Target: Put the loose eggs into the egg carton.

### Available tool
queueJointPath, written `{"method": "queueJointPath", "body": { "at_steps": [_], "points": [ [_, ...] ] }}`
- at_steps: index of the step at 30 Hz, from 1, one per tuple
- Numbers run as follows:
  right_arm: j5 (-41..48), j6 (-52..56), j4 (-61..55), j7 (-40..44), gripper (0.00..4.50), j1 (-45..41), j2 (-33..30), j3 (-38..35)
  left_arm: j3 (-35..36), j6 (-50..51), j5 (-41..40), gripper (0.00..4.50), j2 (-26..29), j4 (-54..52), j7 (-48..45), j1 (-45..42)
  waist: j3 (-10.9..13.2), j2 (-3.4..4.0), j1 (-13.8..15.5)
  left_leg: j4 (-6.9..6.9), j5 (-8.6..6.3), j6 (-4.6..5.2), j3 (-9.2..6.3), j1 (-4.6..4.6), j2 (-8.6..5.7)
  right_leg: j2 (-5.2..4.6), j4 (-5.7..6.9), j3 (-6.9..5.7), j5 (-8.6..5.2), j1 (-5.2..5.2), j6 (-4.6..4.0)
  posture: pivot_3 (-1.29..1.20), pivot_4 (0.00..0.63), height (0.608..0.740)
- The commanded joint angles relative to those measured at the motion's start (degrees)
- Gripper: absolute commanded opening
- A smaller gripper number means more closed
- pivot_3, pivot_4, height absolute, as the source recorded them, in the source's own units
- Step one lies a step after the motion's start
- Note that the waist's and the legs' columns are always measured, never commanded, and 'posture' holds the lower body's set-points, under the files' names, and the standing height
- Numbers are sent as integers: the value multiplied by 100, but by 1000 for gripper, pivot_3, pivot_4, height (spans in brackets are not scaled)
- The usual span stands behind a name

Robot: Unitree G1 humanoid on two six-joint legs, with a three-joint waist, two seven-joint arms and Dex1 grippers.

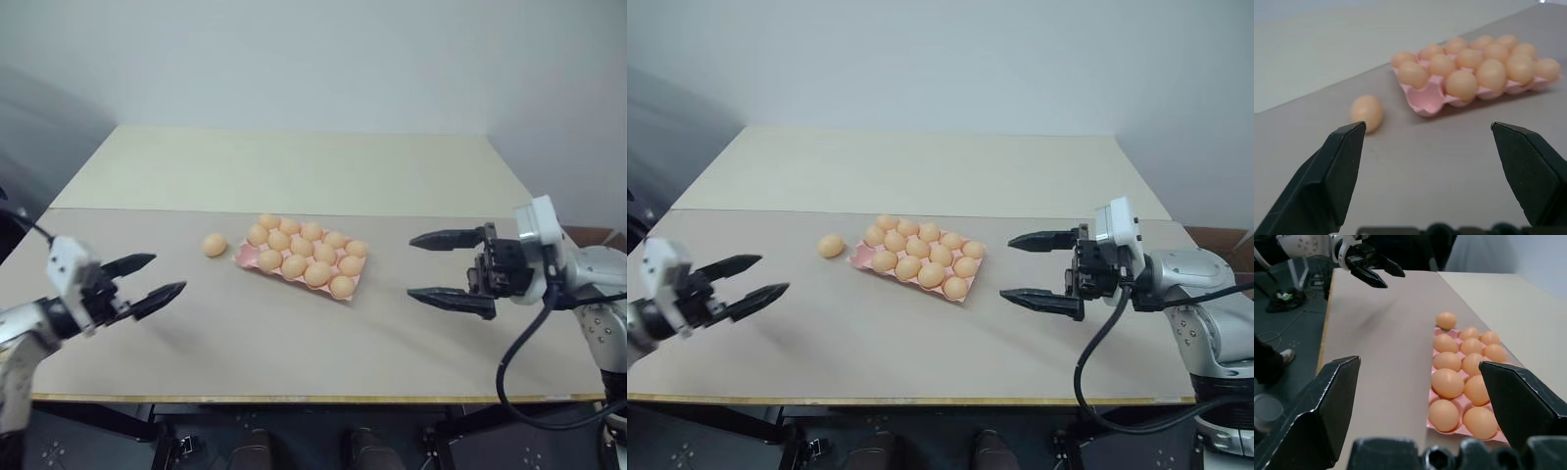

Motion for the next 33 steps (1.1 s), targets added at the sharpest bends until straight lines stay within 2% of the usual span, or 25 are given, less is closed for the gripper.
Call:
{"method": "queueJointPath", "body": {
  "at_steps": [1,4,12,16,20,23,29,30,33],
  "points": [
    [-37,-37,-93,-232,4500,-114,-5,-154,-374,-214,471,4470,-139,566,580,-663,0,0,-9,0,0,0,0,-1,-1,0,0,1,9,0,14,0,150,740],
    [11,-26,-193,-279,4500,-45,-36,-212,-810,-419,879,4470,-350,1532,874,-1511,0,-1,-11,0,0,1,-3,-1,-2,3,1,-1,18,1,30,0,150,740],
    [62,-42,-434,-451,4500,136,-51,-361,-1725,-1664,1902,4470,-769,4365,829,-3291,0,-4,-12,0,1,2,-8,0,-14,-2,-1,-3,21,10,35,0,150,740],
    [87,-30,-531,-544,4500,215,-48,-425,-1997,-2217,2305,4470,-944,5691,869,-3939,-1,-5,-22,0,1,2,-10,-1,-19,-5,-2,-1,23,10,37,0,150,740],
    [113,-23,-599,-596,4500,233,-51,-440,-2167,-2482,2592,4470,-1090,6469,910,-4361,0,-6,-18,0,1,2,-12,-4,-21,-6,-2,-3,23,10,39,0,150,740],
    [138,-21,-613,-626,4500,220,-64,-470,-2178,-2559,2702,3821,-1192,6853,1048,-4579,0,-6,-15,0,1,2,-14,-8,-21,-6,-3,-5,23,9,40,0,150,740],
    [170,-12,-631,-671,4500,235,-91,-488,-2093,-2687,2731,1891,-1185,7069,1019,-4630,0,-7,-24,0,1,2,-15,-7,-22,-7,-2,-5,23,9,41,0,150,740],
    [174,-13,-627,-675,4500,230,-90,-484,-2078,-2697,2723,1736,-1151,7055,1015,-4598,0,-6,-23,0,1,2,-16,-8,-22,-7,-2,-5,23,9,41,0,150,740],
    [176,-21,-620,-677,4500,224,-87,-478,-2022,-2717,2698,1691,-1051,6972,1010,-4521,0,-7,-23,1,1,2,-16,-8,-23,-7,-1,-6,24,9,41,0,150,740]
  ]
}}
